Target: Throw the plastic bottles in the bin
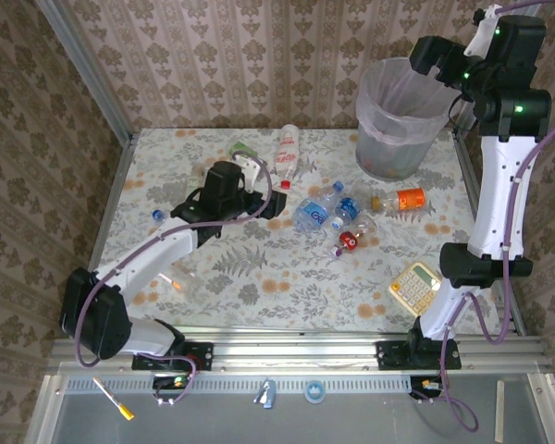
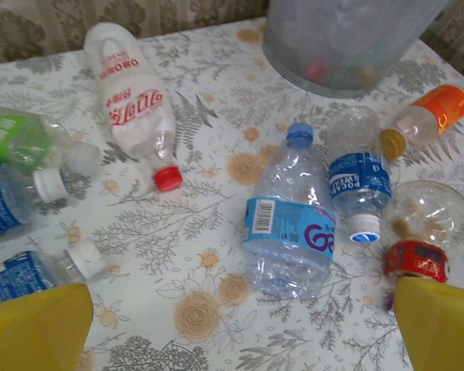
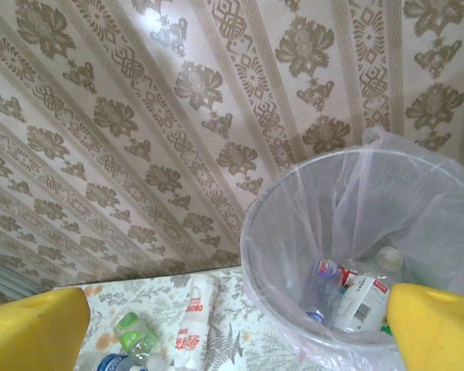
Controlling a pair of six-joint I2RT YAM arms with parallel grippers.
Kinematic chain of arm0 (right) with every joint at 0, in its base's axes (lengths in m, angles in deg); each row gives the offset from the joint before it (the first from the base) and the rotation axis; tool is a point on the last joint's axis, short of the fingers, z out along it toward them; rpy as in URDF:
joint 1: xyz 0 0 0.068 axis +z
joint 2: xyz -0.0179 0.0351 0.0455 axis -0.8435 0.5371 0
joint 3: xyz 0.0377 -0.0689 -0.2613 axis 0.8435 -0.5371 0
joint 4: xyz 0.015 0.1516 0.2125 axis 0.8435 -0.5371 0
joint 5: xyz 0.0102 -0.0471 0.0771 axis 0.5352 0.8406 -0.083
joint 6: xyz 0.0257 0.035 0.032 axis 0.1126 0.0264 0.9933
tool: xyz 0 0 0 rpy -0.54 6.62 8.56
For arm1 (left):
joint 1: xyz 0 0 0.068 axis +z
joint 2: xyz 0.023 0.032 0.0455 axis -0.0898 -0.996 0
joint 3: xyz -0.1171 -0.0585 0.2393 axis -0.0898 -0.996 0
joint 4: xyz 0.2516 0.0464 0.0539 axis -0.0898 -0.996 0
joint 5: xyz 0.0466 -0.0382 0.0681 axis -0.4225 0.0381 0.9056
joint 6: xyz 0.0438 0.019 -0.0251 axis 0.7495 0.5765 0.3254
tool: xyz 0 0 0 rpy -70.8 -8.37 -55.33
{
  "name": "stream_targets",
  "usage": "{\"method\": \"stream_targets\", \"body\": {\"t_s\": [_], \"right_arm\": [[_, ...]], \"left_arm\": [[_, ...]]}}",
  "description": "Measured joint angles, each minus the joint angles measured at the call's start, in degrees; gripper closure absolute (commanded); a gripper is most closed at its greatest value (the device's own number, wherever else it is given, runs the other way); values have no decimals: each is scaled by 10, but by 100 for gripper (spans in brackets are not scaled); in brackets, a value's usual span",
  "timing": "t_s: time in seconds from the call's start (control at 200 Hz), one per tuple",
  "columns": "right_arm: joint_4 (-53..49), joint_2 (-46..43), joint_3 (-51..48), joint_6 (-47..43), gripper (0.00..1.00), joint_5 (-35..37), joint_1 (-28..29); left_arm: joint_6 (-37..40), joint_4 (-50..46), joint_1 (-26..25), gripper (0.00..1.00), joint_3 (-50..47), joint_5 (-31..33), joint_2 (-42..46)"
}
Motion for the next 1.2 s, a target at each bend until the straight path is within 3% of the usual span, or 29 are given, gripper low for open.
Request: {"method": "stream_targets", "body": {"t_s": [0.635, 0.91, 1.2], "right_arm": [[-11, -87, -136, -24, 0, -56, 1], [-2, -144, -241, -24, 0, -75, 8], [3, -171, -287, -24, 0, -90, 12]], "left_arm": [[-2, -120, -8, 3, 162, -86, -193], [-6, -187, -23, 5, 248, -92, -296], [-13, -248, -38, 8, 309, -74, -374]]}}
